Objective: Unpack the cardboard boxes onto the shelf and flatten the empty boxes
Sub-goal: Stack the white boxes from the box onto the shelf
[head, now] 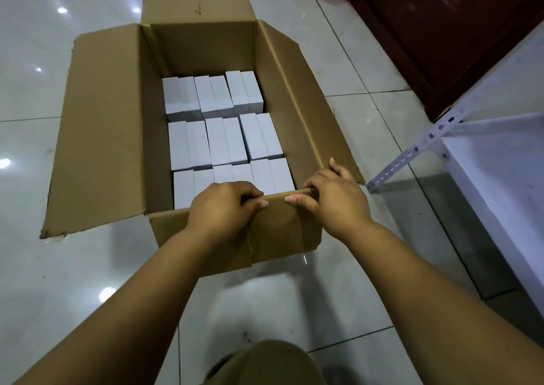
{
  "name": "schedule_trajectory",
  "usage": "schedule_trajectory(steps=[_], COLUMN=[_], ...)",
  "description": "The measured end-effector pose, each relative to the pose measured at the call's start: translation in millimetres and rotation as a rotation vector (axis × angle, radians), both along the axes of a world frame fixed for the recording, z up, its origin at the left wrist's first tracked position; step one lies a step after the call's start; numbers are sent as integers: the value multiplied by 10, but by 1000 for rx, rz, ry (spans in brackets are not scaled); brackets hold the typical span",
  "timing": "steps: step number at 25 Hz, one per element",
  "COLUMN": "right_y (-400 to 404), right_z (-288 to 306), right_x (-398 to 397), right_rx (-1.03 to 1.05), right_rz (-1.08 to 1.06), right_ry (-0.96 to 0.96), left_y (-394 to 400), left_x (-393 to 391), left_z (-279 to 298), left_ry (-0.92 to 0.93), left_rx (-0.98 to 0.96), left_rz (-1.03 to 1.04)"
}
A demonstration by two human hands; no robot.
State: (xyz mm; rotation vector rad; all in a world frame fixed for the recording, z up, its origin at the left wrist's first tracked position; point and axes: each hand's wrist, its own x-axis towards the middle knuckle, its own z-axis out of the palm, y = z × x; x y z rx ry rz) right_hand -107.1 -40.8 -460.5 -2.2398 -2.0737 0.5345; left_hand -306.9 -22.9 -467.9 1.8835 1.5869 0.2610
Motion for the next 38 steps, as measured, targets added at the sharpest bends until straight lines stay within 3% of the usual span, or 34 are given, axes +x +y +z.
schedule_trajectory(steps=[11,19,25,29,33,36,38], right_y=[-1081,-1693,-1745,-1576,-1263,-1003,-848], right_z=[-219,-255,-58,47,101,104,53], right_x=[310,498,492,455,249,36,-73], right_rx=[164,182,143,211,262,101,-34], right_rz=[-28,-54,-95,-37,126,184,183], right_ry=[16,36,158,125,116,33,-22], left_y=[-866,-1256,-1195,-1079,-830,-593,-420], left_x=[258,382,376,312,127,-110,-256], left_z=[-5,48,68,90,83,-7,-85], left_ry=[-38,-89,-155,-221,-116,53,122], left_rx=[-12,-151,-281,-297,-59,329,485], left_rz=[-83,-180,-246,-268,-182,-116,-87])
